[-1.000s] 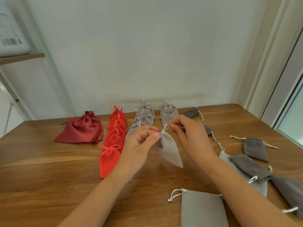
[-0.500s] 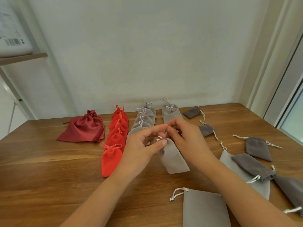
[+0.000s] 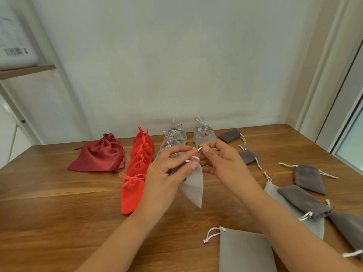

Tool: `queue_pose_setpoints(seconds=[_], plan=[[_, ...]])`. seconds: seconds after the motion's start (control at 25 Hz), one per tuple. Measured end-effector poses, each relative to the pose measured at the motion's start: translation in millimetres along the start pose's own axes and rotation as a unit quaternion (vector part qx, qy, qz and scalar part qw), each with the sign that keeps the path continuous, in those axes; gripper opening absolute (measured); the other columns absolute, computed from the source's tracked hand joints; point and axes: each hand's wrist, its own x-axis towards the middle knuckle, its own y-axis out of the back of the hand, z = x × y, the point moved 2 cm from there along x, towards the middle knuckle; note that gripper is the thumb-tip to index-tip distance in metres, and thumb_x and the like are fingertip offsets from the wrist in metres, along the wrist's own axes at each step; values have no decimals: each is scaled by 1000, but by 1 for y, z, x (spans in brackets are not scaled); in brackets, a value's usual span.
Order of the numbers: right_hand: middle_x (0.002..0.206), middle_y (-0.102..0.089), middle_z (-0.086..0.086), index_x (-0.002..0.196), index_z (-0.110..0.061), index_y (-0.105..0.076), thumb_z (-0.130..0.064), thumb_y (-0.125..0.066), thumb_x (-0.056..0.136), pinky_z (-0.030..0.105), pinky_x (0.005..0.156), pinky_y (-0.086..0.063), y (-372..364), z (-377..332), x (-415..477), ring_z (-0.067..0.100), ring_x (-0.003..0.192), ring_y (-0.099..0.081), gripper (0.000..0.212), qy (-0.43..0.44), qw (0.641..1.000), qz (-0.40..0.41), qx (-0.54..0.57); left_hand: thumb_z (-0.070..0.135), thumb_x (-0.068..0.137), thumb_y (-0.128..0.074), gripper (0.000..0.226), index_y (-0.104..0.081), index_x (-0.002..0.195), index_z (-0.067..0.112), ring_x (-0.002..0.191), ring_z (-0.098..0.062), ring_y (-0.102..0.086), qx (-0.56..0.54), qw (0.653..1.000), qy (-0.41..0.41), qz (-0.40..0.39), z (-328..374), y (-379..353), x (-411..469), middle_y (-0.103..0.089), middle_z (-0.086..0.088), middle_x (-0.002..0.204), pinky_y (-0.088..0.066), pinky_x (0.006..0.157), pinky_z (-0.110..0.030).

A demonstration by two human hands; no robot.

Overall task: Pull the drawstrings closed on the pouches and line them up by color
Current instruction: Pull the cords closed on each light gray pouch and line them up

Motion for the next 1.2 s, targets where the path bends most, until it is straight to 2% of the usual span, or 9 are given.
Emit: queue_pose_setpoints(seconds=[0.12, 0.2, 0.32, 0.4, 0.56, 0.76, 0.88, 1.04, 1.2], plan=[[74, -67, 4, 93, -8, -57, -12, -46, 98, 20, 59, -54, 0, 3, 1, 8, 64, -65, 12, -13, 1000, -17, -2, 29, 80, -70, 14, -76, 88, 39, 98, 0, -59, 37, 998, -19, -40, 7, 1, 0, -64, 17, 102, -45, 74, -12], [76, -69, 6, 94, -8, -59, -10, -48, 97, 20, 60, -55, 3, -1, 1, 11, 66, -67, 11, -5, 999, -37, -20, 29, 78, -65, 14, -77, 79, 36, 94, -1, -62, -6, 1000, 14, -20, 7, 5, 3, -68, 13, 97, -45, 77, -14], [81, -74, 3, 96, -17, -67, -9, -53, 94, 24, 68, -57, 14, -12, -1, 14, 75, -71, 16, 55, 974, -78, -205, 36, 80, -57, 23, -72, 65, 28, 88, -7, -61, -61, 992, 106, -21, 3, 11, 9, -71, 6, 94, -43, 81, -30], [79, -73, 1, 91, -24, -68, -10, -56, 93, 23, 68, -56, 15, -15, -3, 12, 73, -70, 19, 69, 951, -100, -283, 41, 80, -54, 29, -68, 60, 25, 85, -7, -60, -67, 985, 154, -40, -1, 10, 9, -72, 5, 90, -42, 80, -31], [75, -68, -8, 94, -29, -69, -15, -59, 92, 18, 65, -52, 13, -13, -4, 5, 70, -63, 17, 92, 945, -78, -304, 40, 79, -57, 29, -77, 74, 20, 83, -15, -61, -90, 981, 172, -26, -1, 6, 6, -73, -2, 87, -43, 79, -31], [84, -71, -13, 118, -36, -63, -22, -64, 88, 17, 73, -52, 11, -15, -6, 1, 78, -65, 33, 102, 942, -94, -305, 46, 70, -65, 42, -77, 79, 7, 75, -24, -56, -65, 977, 194, -61, -5, 7, 5, -65, -31, 90, -42, 72, -30], [92, -72, -13, 119, -33, -63, -20, -64, 88, 16, 82, -52, 10, -16, -7, -3, 90, -65, 34, 103, 930, -128, -329, 46, 74, -60, 46, -76, 82, 3, 67, -16, -57, 0, 975, 191, -110, -6, 7, 2, -69, -24, 81, -41, 60, -16], [90, -74, -10, 106, -26, -73, -17, -69, 84, 17, 78, -54, 11, -15, -6, 1, 83, -68, 23, 94, 921, -133, -354, 33, 90, -55, 29, -75, 79, 16, 63, -1, -56, 48, 966, 192, -169, -3, 6, 2, -68, 7, 67, -40, 59, -9], [88, -74, -7, 105, -36, -69, -15, -70, 84, 19, 81, -54, 11, -13, -7, -1, 82, -68, 30, 66, 926, -132, -346, 30, 96, -46, 31, -73, 85, 20, 70, 0, -57, 115, 958, 146, -217, -1, 7, 2, -71, 2, 79, -40, 64, -10]])
